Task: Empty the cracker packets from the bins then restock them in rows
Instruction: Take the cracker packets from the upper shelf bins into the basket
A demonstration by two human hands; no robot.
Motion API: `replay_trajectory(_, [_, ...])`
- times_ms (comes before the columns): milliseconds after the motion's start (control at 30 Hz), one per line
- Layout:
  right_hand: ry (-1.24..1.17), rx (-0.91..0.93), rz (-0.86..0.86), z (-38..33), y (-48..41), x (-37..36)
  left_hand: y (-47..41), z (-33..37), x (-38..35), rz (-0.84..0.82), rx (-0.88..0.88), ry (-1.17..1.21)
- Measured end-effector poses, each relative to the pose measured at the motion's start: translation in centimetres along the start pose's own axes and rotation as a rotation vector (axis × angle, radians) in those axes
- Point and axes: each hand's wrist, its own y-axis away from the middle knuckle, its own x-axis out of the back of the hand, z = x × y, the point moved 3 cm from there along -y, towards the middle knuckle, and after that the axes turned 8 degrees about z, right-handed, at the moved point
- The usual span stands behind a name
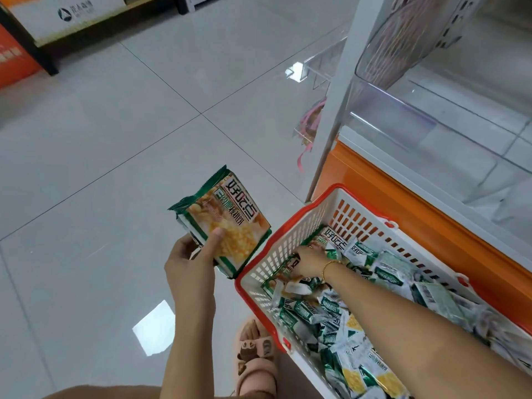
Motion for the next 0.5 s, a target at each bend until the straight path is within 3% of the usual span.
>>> replay_trajectory(100, [-0.042,0.000,-0.098,0.50,-0.65,-0.02,-0.15,-0.35,-0.24,-0.001,0.020,-0.017])
replay_trajectory(267, [0.063,0.050,-0.088,0.02,-0.87,0.06,-0.41,-0.31,-0.10,0.018,0.013,-0.034])
replay_trajectory(500, [-0.030,-0.031,-0.048,-0.45,-0.70,-0.85,-0.26,-0.22,-0.52,0.031,0.018,-0.070])
